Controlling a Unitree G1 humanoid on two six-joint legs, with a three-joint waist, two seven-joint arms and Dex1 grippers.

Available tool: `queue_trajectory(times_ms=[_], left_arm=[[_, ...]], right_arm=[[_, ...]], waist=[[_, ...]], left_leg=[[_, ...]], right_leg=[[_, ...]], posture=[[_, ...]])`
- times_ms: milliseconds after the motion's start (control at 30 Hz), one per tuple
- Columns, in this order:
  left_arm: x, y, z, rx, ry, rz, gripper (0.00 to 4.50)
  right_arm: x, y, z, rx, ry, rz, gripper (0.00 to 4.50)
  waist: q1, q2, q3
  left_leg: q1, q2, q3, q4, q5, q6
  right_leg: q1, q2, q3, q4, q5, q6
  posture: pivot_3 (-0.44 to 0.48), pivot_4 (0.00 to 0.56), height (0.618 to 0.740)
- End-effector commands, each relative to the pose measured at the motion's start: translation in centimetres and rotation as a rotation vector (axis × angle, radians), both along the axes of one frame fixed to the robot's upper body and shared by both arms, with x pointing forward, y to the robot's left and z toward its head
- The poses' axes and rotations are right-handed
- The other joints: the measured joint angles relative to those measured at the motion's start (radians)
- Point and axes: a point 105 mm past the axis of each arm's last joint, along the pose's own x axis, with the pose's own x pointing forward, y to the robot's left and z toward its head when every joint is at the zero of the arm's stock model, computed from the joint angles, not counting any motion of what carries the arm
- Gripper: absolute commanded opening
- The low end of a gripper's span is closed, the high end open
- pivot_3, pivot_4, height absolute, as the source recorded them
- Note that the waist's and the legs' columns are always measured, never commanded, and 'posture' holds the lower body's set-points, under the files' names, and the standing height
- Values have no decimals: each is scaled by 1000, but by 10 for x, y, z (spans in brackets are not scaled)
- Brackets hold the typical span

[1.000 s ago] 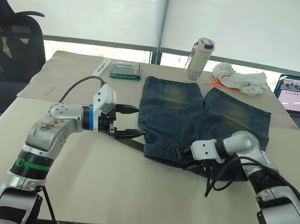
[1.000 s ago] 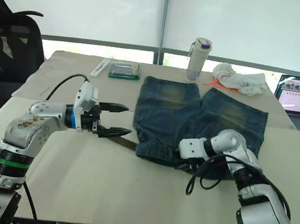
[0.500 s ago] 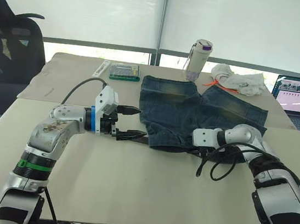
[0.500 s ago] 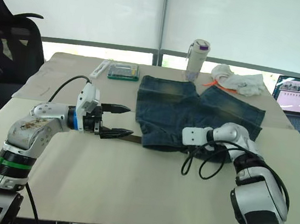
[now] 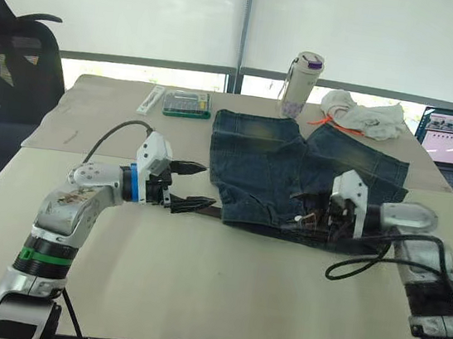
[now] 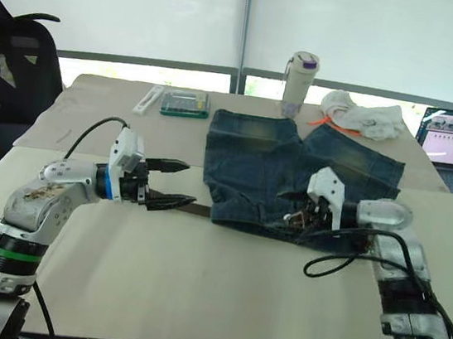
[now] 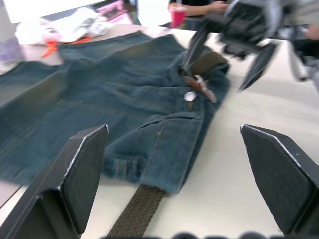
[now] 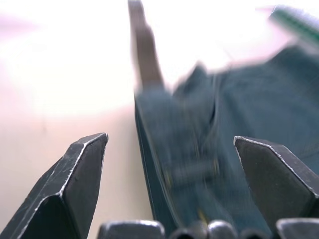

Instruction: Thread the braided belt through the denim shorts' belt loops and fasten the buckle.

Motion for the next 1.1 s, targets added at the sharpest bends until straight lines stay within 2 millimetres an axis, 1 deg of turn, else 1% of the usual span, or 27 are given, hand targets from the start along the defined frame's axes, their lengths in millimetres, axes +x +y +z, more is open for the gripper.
queue_trajectory(times_ms=[33,133,233,333,367,433,500,600,733,900,1033,1100], left_arm=[[12,11,16,-102,-47,224,4500],[25,14,10,-201,-8,481,4500],[30,17,5,-268,50,689,4500],[28,29,-8,-302,133,897,4500],[25,31,-13,-299,152,938,4500],[14,28,-24,-342,223,973,4500],[3,18,-38,-318,290,976,4500],[-3,8,-48,-342,367,999,4500],[4,10,-58,-411,473,1072,4500],[21,5,-69,-509,598,1071,4500],[33,11,-73,-609,657,1082,4500],[40,17,-75,-654,669,1104,4500]], right_arm=[[-8,10,18,103,-16,-22,4477],[-10,18,21,139,-14,-40,4477],[-11,22,21,139,-15,-47,4477],[-10,24,23,133,-24,-47,4477],[-10,25,24,139,-26,-46,4477],[-10,25,28,150,-31,-44,4477],[-8,25,31,163,-36,-42,4477],[-7,26,34,169,-42,-42,4477],[-6,30,37,180,-50,-35,4477],[-5,34,41,185,-63,-29,4477],[-4,35,43,193,-67,-33,4477],[-5,37,43,205,-63,-28,4477]], waist=[[3,-1,1],[18,-1,1],[29,-2,2],[28,-3,2],[27,-3,2],[23,-3,2],[22,-3,2],[27,-4,2],[33,-5,3],[31,-5,3],[30,-5,3],[32,-5,3]], left_leg=[[0,0,0,0,0,0],[-1,-2,0,2,-1,1],[-1,-2,0,4,-2,3],[-2,-2,0,5,-2,3],[-2,-2,0,5,-2,3],[-2,-2,0,4,-1,3],[-2,-2,0,4,-1,2],[-2,-2,0,4,-1,2],[-3,-2,-1,6,-2,4],[-3,-2,-1,6,-3,5],[-4,-2,-1,7,-2,4],[-3,-2,-1,7,-2,5]], right_leg=[[0,0,0,0,0,0],[0,-2,0,0,0,0],[1,-2,0,0,1,1],[1,-2,0,0,1,1],[1,-2,0,0,1,1],[0,-2,0,0,1,1],[0,-1,0,0,1,1],[0,-1,0,0,1,1],[0,-1,0,0,1,1],[0,-1,0,0,1,1],[0,-1,0,0,1,1],[0,-1,0,0,1,1]], posture=[[0,150,737],[0,150,737],[0,150,737],[0,150,737],[0,150,737],[0,150,737],[0,150,737],[0,150,737],[0,150,737],[0,150,737],[0,150,737],[0,150,737]])
